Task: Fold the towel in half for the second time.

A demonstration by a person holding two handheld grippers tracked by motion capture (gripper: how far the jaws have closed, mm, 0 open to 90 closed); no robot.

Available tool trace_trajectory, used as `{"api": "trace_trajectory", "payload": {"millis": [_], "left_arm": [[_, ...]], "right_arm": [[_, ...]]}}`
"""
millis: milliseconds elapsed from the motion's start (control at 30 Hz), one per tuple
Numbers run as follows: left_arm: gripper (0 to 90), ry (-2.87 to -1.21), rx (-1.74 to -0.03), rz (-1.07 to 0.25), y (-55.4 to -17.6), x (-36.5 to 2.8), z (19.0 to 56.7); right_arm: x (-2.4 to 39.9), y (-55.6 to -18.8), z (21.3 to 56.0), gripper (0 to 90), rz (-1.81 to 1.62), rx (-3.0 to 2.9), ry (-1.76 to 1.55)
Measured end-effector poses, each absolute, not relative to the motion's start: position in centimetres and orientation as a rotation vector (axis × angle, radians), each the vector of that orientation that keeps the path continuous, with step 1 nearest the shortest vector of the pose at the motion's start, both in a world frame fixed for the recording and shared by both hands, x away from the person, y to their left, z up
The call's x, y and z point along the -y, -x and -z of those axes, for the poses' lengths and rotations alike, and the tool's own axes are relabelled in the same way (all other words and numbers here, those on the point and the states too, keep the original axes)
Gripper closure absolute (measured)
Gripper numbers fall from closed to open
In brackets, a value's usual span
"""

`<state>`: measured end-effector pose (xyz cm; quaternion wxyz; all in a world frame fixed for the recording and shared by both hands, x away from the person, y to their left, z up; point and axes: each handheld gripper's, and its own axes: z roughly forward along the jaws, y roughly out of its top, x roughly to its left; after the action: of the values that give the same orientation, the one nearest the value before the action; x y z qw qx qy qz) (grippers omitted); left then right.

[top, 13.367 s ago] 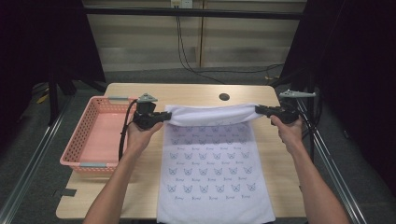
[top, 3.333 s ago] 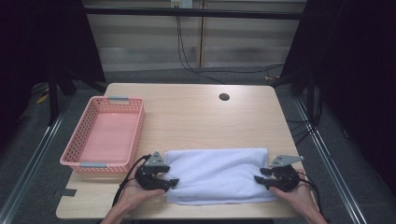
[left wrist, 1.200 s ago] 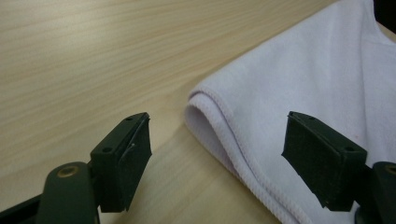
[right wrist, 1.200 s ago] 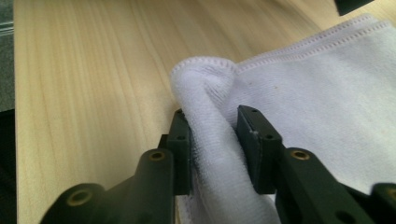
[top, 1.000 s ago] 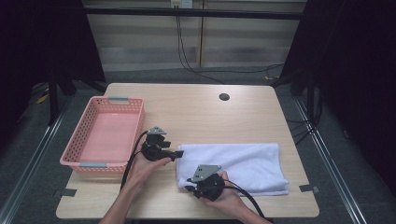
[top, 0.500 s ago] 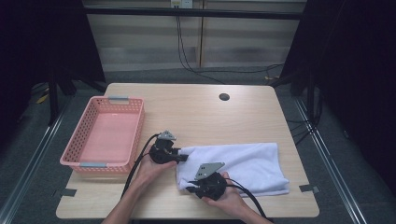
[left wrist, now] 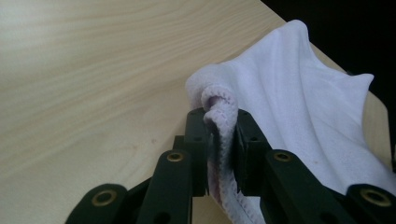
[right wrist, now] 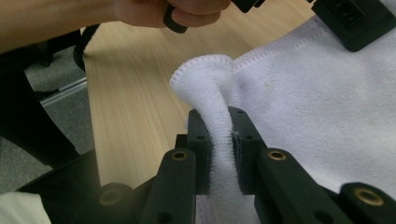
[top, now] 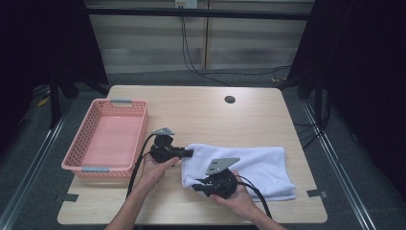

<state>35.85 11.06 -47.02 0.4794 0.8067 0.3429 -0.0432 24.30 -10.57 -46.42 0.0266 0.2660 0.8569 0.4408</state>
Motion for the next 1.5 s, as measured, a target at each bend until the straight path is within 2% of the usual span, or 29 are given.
{"api": "trace_trajectory", "payload": {"millis": [367, 533, 767, 900, 1033, 1500], "left_arm": [[78.4, -1.910, -0.840, 0.045, -36.5, -11.9, 43.4], [78.4, -1.878, -0.861, 0.020, -36.5, -13.1, 41.0], [78.6, -1.912, -0.892, -0.114, -34.7, -15.8, 36.5], [78.5, -1.924, -0.873, -0.104, -34.4, -16.0, 37.0], [78.4, -1.940, -0.876, -0.091, -34.4, -14.7, 38.8], [77.2, -1.978, -0.813, -0.030, -35.2, -8.8, 40.2]], "right_arm": [[10.8, -25.0, 42.5, 81.5, -1.519, -2.531, -0.830], [9.4, -25.4, 40.8, 81.5, -1.546, -2.516, -0.782], [6.7, -25.3, 37.5, 82.2, -1.663, -2.468, -0.668], [6.0, -24.8, 38.4, 82.3, -1.705, -2.482, -0.667], [6.2, -24.5, 39.8, 82.2, -1.677, -2.495, -0.705], [11.6, -22.4, 41.1, 81.6, -1.595, -2.374, -0.829]]}}
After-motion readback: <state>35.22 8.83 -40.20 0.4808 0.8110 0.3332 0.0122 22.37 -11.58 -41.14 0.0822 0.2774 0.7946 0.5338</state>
